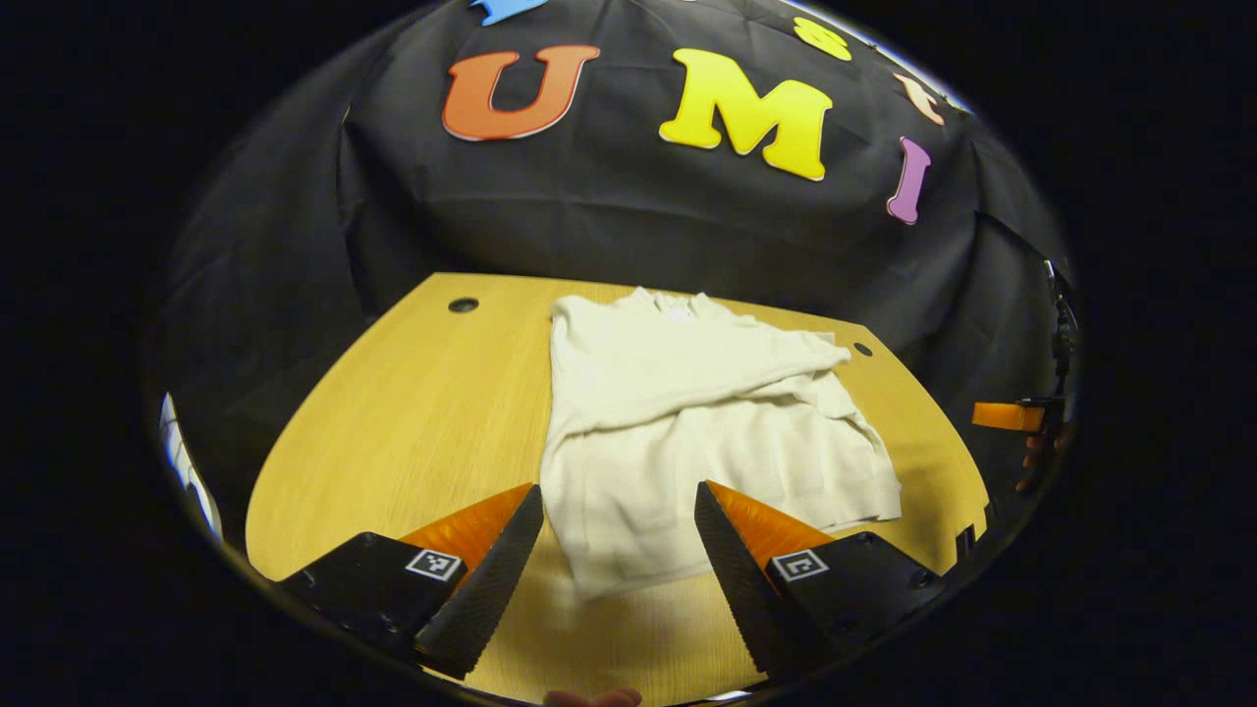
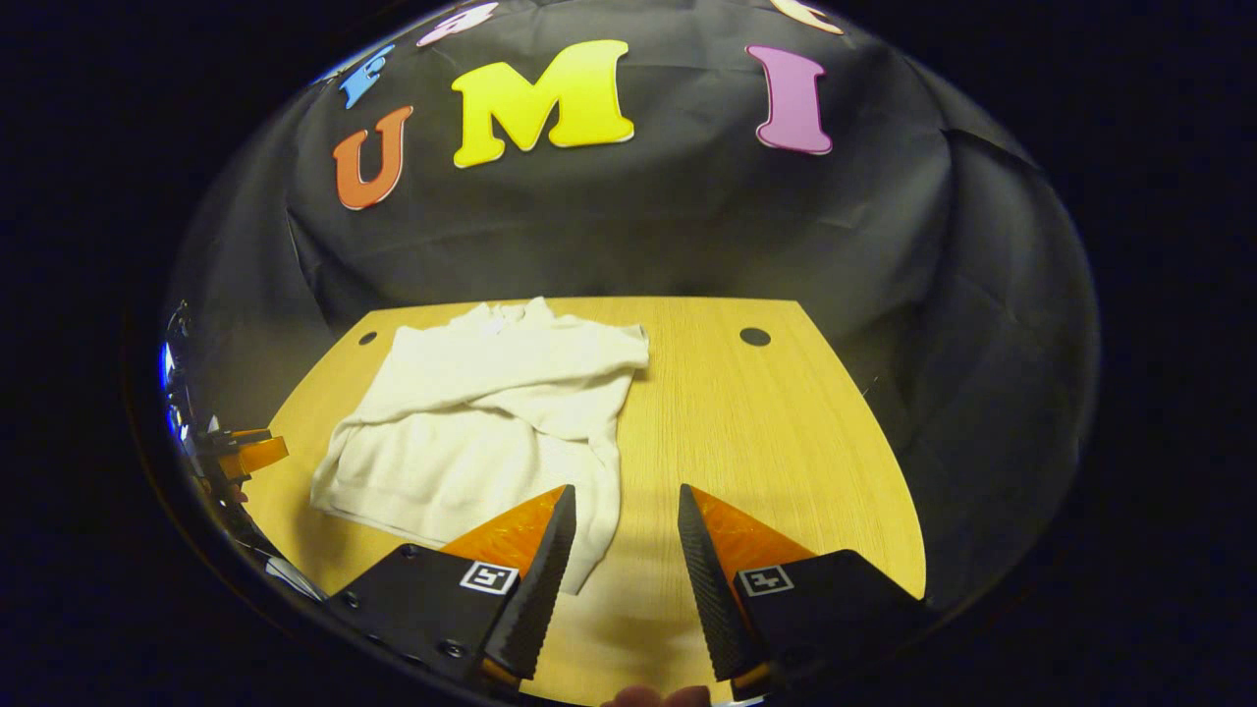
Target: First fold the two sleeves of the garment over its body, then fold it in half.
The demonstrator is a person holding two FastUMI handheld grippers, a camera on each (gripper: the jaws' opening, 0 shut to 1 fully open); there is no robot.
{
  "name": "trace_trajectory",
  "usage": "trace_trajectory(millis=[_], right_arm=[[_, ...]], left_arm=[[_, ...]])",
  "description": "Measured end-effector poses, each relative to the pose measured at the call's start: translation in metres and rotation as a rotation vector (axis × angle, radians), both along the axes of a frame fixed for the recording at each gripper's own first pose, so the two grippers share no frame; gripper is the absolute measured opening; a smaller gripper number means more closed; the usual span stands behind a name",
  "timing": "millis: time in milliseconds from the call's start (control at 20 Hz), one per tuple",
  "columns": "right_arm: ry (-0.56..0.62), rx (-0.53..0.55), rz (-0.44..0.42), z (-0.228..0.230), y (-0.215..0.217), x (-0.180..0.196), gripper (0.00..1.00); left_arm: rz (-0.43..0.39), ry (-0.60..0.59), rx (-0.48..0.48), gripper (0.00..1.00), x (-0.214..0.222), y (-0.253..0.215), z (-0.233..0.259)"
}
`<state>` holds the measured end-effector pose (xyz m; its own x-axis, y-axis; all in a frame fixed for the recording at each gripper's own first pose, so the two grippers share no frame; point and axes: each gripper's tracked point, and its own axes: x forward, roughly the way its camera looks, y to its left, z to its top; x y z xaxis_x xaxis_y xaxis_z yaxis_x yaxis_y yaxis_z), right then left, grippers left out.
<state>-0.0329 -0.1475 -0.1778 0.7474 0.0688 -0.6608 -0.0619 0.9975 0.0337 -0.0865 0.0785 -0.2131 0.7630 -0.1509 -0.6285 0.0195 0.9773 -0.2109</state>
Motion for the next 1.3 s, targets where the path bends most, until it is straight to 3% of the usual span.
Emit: trace_trajectory(millis=[300, 500, 950, 1000, 1050, 1100, 1250, 1300], right_arm=[[0.203, 0.022, 0.001, -0.081, 0.005, -0.031, 0.67], [0.290, 0.080, -0.027, -0.117, 0.026, -0.023, 0.67], [0.313, 0.096, -0.044, -0.134, 0.066, 0.003, 0.67], [0.311, 0.090, -0.040, -0.133, 0.072, 0.006, 0.68], [0.320, 0.049, -0.035, -0.137, 0.071, 0.005, 0.77], [0.322, 0.013, -0.024, -0.137, 0.071, 0.005, 0.87], [0.331, -0.016, -0.025, -0.137, 0.073, 0.006, 0.87], [0.326, 0.004, -0.026, -0.136, 0.076, 0.009, 0.76]], left_arm=[[0.017, 0.193, -0.156, 0.99, -0.021, -0.009, -0.061], [0.003, 0.202, -0.200, 0.98, -0.011, -0.022, -0.065], [0.029, 0.230, -0.305, 0.96, 0.015, -0.039, -0.061], [0.046, 0.250, -0.294, 0.95, 0.016, -0.038, -0.068], [0.067, 0.272, -0.269, 0.93, 0.017, -0.035, -0.073], [0.081, 0.289, -0.242, 0.79, 0.019, -0.031, -0.077], [0.078, 0.332, -0.174, 0.51, 0.020, -0.029, -0.083], [0.091, 0.340, -0.139, 0.43, 0.016, -0.022, -0.086]])
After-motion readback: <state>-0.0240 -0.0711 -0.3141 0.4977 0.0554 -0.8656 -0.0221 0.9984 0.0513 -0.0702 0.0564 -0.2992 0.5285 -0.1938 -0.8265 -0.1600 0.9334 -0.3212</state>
